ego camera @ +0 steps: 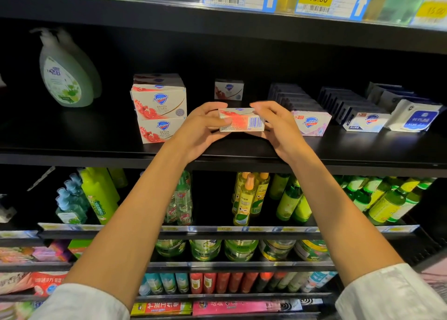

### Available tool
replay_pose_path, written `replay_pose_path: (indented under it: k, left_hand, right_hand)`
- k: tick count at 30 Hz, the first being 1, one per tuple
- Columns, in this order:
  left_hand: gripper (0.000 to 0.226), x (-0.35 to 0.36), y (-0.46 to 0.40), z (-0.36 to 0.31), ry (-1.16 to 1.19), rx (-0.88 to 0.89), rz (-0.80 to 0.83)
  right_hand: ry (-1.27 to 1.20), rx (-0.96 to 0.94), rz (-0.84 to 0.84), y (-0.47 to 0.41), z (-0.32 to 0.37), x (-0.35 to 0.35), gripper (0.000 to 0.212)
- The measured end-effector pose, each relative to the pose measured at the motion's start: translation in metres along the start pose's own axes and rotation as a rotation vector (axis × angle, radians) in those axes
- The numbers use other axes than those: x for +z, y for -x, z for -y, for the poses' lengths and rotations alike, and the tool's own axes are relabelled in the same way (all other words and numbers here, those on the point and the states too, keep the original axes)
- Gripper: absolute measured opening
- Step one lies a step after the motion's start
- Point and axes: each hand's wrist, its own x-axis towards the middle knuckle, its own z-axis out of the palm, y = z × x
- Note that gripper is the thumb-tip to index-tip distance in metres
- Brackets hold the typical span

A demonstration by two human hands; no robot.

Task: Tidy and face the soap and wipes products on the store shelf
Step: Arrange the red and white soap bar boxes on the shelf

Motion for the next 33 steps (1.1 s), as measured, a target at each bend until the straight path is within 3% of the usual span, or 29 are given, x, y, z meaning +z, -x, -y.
replay_pose_path:
  k: [10, 15, 21, 26, 30, 33]
  left_hand:
    - [0.057, 0.004, 0.004, -0.002, 0.003, -0.007, -0.003]
    - [0.049, 0.003, 0.004, 0.0, 0.021, -0.035, -0.018]
    - [0.051, 0.002, 0.005, 0.0, -0.039, -0.008, -0.014]
    - [0.056, 0.002, 0.005, 0.001, -0.075, 0.021, -0.004]
    - [0.062, 0.006, 0.011, 0.0, -0.201, 0.063, -0.038]
    - [0.077, 0.015, 0.019, -0.001, -0.535, 0.121, -0.127]
  right_hand:
    - [0.055, -0.048, 0.01, 0.004, 0.001, -0.004, 0.033]
    - [0.074, -0.107, 0.022, 0.006, 0.001, -0.004, 0.037]
    - [0.055, -0.067, 0.023, 0.005, 0.004, -0.003, 0.05]
    - [0.111, -0.045, 0.066, 0.006, 0.003, -0.003, 0.043]
    - [0.148, -0.071, 0.046, 0.007, 0.004, -0.004, 0.039]
    - [0.138, -0.081, 0.032, 0.006, 0.004, -0.007, 0.039]
